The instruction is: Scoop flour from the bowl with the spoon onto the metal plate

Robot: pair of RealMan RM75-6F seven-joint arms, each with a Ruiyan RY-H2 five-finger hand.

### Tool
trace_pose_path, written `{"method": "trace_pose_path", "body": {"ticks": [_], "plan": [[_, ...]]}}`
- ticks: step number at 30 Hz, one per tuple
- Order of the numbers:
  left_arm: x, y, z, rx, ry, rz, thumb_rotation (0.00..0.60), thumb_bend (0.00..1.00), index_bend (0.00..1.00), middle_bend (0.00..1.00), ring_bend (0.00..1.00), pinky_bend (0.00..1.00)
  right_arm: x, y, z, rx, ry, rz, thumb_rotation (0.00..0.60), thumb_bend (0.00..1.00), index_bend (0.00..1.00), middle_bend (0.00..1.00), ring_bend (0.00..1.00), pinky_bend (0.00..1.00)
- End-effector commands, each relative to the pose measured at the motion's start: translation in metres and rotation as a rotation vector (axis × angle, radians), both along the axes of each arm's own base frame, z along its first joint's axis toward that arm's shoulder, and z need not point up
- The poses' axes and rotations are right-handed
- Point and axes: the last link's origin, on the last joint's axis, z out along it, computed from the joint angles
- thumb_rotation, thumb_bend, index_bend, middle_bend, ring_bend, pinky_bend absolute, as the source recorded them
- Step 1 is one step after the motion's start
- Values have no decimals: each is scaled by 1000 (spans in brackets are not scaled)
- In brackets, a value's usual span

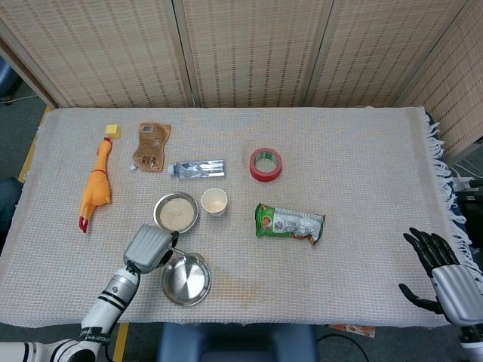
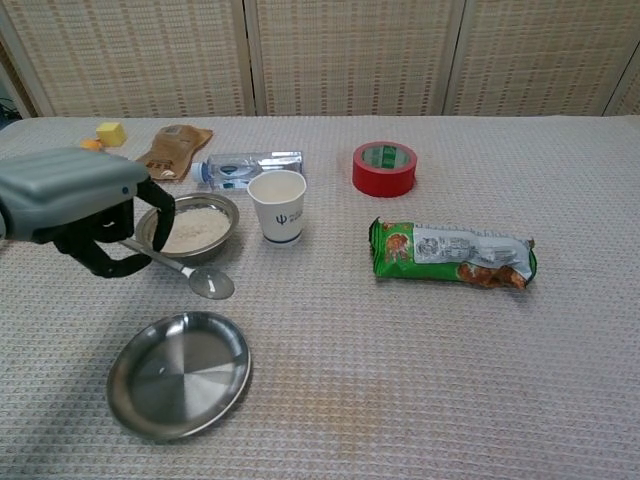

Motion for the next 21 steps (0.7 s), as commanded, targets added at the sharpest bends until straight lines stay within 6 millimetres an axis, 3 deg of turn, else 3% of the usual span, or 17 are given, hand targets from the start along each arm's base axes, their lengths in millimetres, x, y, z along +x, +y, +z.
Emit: {"method": "trace_pose_path", "body": {"ticks": [1, 7, 10, 17, 21], "plan": [[-24, -13, -27, -86, 15, 73, 600, 409, 728, 1000, 1000, 1000, -1, 0, 1, -7, -1, -3, 600, 176, 0, 0, 0, 0], [-28, -20, -38, -88, 45, 46, 600, 408, 714, 1000, 1000, 1000, -1, -1, 1, 1, 0, -3, 600, 176, 0, 0, 0, 0], [-30, -23, -43, -98, 70, 32, 600, 408, 655, 1000, 1000, 1000, -1, -1, 2, -2, -4, -3, 600, 176, 0, 0, 0, 0], [-30, -27, -40, -114, 67, 41, 600, 407, 235, 1000, 1000, 1000, -1, 1, 3, -15, -8, -2, 600, 177, 0, 0, 0, 0], [-31, -30, -27, -127, 49, 71, 600, 408, 88, 1000, 1000, 1000, -1, 1, 4, -19, -4, -2, 600, 177, 0, 0, 0, 0]]}}
